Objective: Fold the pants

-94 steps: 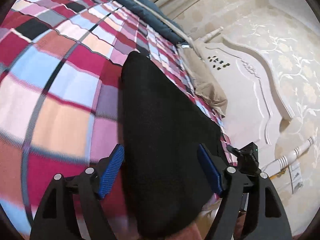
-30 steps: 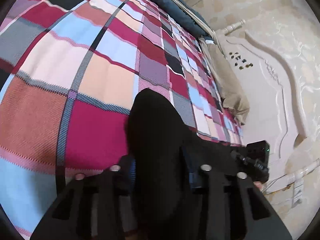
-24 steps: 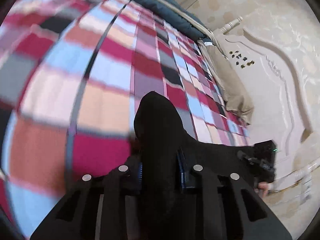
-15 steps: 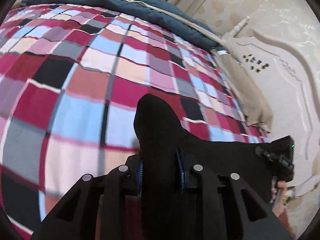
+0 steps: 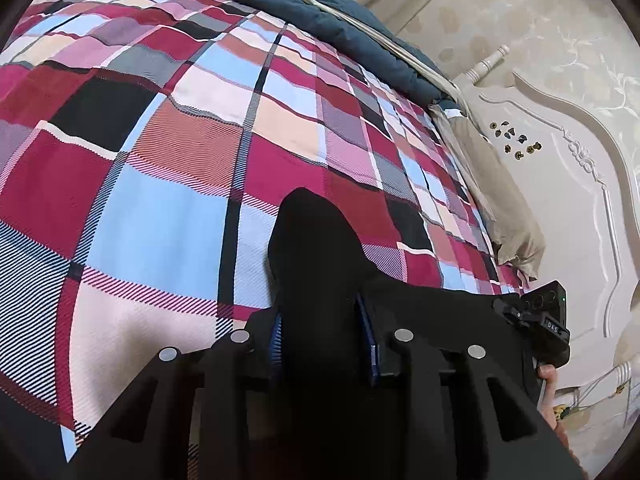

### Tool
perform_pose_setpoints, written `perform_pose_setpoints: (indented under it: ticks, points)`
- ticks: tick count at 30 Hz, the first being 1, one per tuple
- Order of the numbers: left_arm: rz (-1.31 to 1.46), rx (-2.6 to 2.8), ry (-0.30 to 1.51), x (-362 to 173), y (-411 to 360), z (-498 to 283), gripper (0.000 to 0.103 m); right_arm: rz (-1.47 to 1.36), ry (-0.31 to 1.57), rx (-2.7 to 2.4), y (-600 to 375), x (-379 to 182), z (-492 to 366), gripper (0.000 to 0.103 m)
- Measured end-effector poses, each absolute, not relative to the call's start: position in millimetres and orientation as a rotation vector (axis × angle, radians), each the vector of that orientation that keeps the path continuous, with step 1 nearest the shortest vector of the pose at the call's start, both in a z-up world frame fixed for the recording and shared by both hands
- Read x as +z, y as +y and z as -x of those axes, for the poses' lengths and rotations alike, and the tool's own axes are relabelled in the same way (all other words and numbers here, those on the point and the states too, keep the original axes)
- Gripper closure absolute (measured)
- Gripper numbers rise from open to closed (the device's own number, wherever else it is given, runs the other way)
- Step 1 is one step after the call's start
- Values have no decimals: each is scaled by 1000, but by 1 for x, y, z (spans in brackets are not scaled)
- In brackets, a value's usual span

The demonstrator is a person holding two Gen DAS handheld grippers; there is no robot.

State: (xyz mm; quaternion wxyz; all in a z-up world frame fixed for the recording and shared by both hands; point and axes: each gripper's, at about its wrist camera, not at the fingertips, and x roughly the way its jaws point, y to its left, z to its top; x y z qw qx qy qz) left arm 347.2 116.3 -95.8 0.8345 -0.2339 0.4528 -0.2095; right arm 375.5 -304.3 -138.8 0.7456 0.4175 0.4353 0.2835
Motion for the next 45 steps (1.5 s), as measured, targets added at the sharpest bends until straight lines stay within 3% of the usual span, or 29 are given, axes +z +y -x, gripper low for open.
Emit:
perform_pose_setpoints:
  ticks: [13, 16, 18, 19, 23, 24, 27, 35, 39, 42, 43, 44, 45]
  points:
    - [502, -444, 955, -97, 115, -347, 68, -924, 933, 633, -306, -143, -365, 76]
    - [511, -451, 951, -96, 116, -347, 62, -929, 931, 636, -305, -143, -365, 75]
    - [539, -476, 935, -96, 118, -344, 54, -934, 928, 643, -305, -142, -364, 69]
    - [568, -499, 924, -95, 121, -342, 46, -945, 921, 654, -306, -141, -362, 67]
    - [616, -555, 924, -89, 128, -328, 23, -979, 892, 662, -316, -132, -350, 44]
    - [621, -556, 931, -88, 130, -322, 22, -993, 880, 661, -321, -128, -343, 37]
    - [642, -576, 950, -88, 137, -295, 22, -1021, 854, 645, -334, -119, -321, 30]
    - [672, -595, 970, -91, 130, -212, 18, -956, 899, 558, -336, -114, -227, 23]
    - [657, -568, 970, -89, 115, -207, 16, -872, 904, 536, -314, -111, -215, 16]
    - [693, -522, 946, -91, 112, -211, 17, -834, 920, 510, -300, -111, -220, 20]
    - [677, -499, 944, -91, 109, -211, 26, -818, 926, 502, -297, -111, -220, 25]
    - [637, -459, 953, -91, 103, -212, 42, -798, 938, 484, -294, -111, -220, 42]
    - [632, -454, 960, -92, 100, -212, 47, -792, 958, 461, -294, -115, -220, 53]
